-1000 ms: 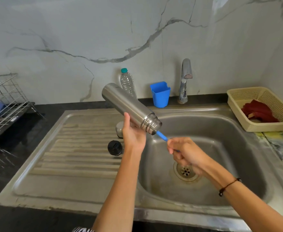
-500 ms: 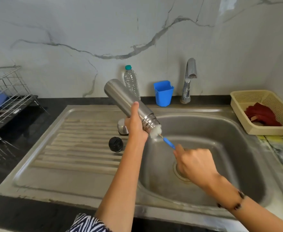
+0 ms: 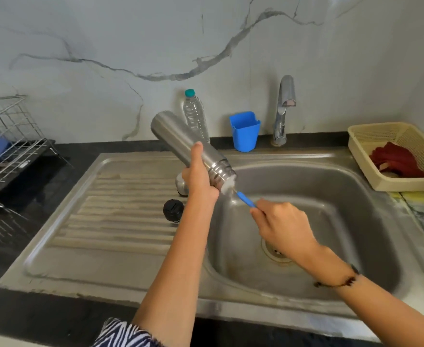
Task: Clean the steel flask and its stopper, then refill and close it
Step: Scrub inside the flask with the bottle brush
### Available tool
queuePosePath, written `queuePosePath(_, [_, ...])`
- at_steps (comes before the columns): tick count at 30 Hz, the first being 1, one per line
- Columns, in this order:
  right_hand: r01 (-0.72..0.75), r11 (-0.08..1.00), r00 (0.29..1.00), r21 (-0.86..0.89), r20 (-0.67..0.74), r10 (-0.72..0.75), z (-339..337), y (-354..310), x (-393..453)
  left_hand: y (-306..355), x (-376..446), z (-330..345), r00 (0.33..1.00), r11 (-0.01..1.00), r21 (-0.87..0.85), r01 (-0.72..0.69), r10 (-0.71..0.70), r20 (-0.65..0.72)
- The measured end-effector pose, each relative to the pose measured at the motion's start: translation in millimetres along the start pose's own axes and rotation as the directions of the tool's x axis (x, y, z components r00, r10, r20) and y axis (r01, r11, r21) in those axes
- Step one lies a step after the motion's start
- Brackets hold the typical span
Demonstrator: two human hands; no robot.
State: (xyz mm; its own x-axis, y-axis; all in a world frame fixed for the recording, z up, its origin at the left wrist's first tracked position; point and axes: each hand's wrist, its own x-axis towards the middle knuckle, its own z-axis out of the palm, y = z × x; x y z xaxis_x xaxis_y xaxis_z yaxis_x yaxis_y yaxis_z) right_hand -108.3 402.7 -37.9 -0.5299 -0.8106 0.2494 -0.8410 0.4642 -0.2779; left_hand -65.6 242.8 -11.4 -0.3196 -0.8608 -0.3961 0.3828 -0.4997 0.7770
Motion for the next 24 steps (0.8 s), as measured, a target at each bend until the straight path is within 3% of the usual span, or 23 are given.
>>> queuePosePath(6, [-0.124, 0.919, 0.981, 0.374, 0.186, 0.056, -3, 5, 6, -6, -8, -3, 1.000, 0.998, -0.060, 0.000, -0.001, -0.027])
queuePosePath(8, [-0.284, 0.709, 0.943, 0.645, 0.323, 0.083, -6, 10, 3, -10, -14, -5, 1.000, 0.995, -0.096, 0.011, -0.012, -0.013])
queuePosePath(10, [-0.427, 0.488, 0.889, 0.761, 0.451, 0.075, -13, 12, 3, -14, -15, -7, 1.000, 0.990, -0.139, 0.020, -0.022, -0.014])
queuePosePath(14, [-0.497, 0.369, 0.851, 0.786, 0.525, 0.028, -9, 12, -6, -22, -20, -7, 1.000, 0.987, -0.158, 0.008, -0.011, -0.018])
queuePosePath(16, [-0.463, 0.442, 0.866, 0.768, 0.497, 0.043, -10, 16, -11, -22, -21, -9, 1.000, 0.993, -0.119, 0.014, -0.015, -0.006])
queuePosePath(20, [-0.127, 0.882, 0.985, 0.455, 0.165, 0.056, 5, 19, -11, -29, -24, -4, 1.000, 0.992, -0.123, 0.024, -0.021, 0.023])
queuePosePath(22, [0.030, 0.976, 0.999, 0.215, 0.006, -0.032, 11, 26, -22, -24, -20, -7, 1.000, 0.988, -0.153, 0.005, -0.005, 0.000])
queuePosePath(24, [0.115, 0.993, 0.991, -0.008, -0.073, -0.115, 10, 32, -33, -21, -16, -15, 1.000, 0.985, -0.172, 0.008, -0.010, -0.013])
